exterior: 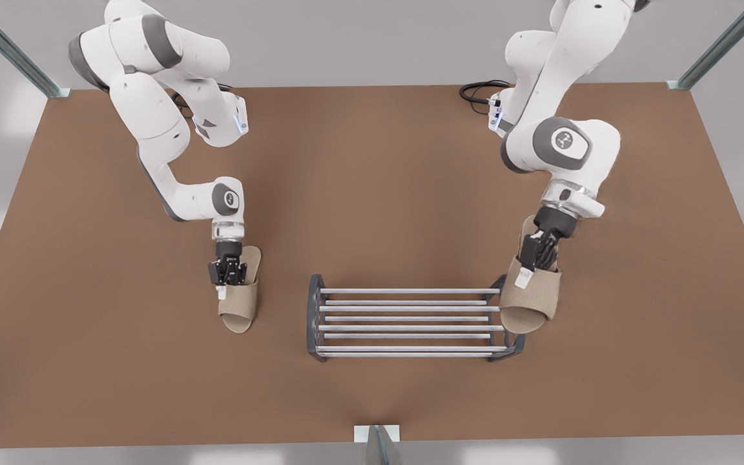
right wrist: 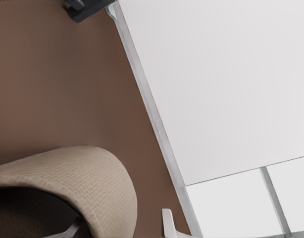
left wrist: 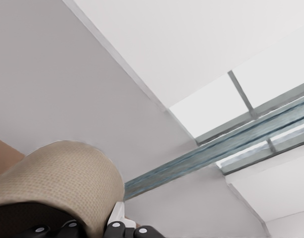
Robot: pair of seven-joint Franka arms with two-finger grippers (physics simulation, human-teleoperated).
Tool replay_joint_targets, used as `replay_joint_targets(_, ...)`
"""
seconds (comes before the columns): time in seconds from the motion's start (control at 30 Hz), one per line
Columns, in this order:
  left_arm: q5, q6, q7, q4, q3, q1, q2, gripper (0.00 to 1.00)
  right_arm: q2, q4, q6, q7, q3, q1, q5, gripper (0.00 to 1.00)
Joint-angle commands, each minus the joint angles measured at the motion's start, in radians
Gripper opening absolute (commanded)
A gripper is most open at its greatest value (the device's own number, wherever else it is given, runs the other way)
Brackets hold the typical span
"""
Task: Place the right shoe on the shoe rack with the right arm, and place the left shoe on the shoe rack with the left arm
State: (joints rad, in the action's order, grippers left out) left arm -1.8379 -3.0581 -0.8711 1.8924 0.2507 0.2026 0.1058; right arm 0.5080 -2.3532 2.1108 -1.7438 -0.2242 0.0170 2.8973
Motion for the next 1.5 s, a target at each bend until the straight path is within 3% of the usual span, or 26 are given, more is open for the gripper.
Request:
replay_joint_targets(0.0,-0.007,-0.211,0.251,-0.035,0.009,0.058,0.026,0.22,0.006,0.003,-0.003,-0.011,0.002,0.001,0.069,0.59)
replay_joint_targets(0.13,-0.015,-0.284,0.336,-0.128,0.009,0.162,0.11,0.22,0.006,0.006,-0.003,-0.011,0.006,0.003,0.069,0.45)
replay_joint_targets(0.27,-0.001,-0.284,0.328,-0.335,0.001,0.166,0.327,0.22,0.006,0.006,-0.003,-0.013,0.006,0.003,0.071,0.4)
replay_joint_targets(0.57,0.072,-0.281,0.319,-0.365,-0.001,0.166,0.473,0.24,0.0,0.012,-0.002,-0.013,0.008,0.003,0.077,0.31)
replay_joint_targets(0.63,0.075,-0.281,0.319,-0.377,-0.001,0.166,0.494,0.38,-0.025,0.019,0.011,-0.016,0.008,0.003,0.077,0.29)
replay_joint_targets(0.67,0.075,-0.281,0.319,-0.378,-0.001,0.166,0.499,0.57,-0.04,0.019,0.014,-0.016,0.008,0.003,0.077,0.28)
replay_joint_targets(0.7,0.075,-0.283,0.319,-0.377,-0.002,0.166,0.502,0.91,-0.072,0.02,0.044,-0.016,0.008,0.009,0.077,0.23)
replay_joint_targets(0.73,0.086,-0.284,0.319,-0.375,-0.005,0.166,0.503,1.0,-0.112,0.032,0.115,-0.017,0.008,0.009,0.076,0.21)
replay_joint_targets(0.93,0.086,-0.286,0.314,-0.36,-0.028,0.166,0.503,1.0,-0.356,0.186,0.612,-0.224,-0.018,0.02,0.062,0.21)
replay_joint_targets(1.07,0.082,-0.335,0.288,-0.222,-0.033,0.167,0.41,1.0,-0.411,0.288,0.808,-0.353,-0.067,0.023,0.048,0.21)
replay_joint_targets(1.2,0.022,-0.332,0.29,0.083,-0.019,0.167,0.085,1.0,-0.439,0.37,0.897,-0.353,-0.113,0.041,-0.125,0.21)
replay_joint_targets(1.27,-0.076,-0.335,0.294,0.093,-0.021,0.167,-0.083,1.0,-0.395,0.437,0.897,-0.353,-0.115,0.063,-0.179,0.21)
replay_joint_targets(1.33,-0.093,-0.321,0.294,0.056,-0.106,0.164,-0.147,1.0,-0.283,0.554,0.887,-0.346,-0.113,0.13,-0.245,0.21)
replay_joint_targets(1.37,-0.081,-0.223,0.29,0.039,-0.2,0.164,-0.147,1.0,-0.237,0.606,0.884,-0.347,-0.11,0.161,-0.253,0.21)
replay_joint_targets(1.47,0.304,0.322,0.291,0.053,-0.55,0.164,-0.107,1.0,-0.102,0.761,0.88,-0.347,-0.064,0.247,-0.294,0.21)
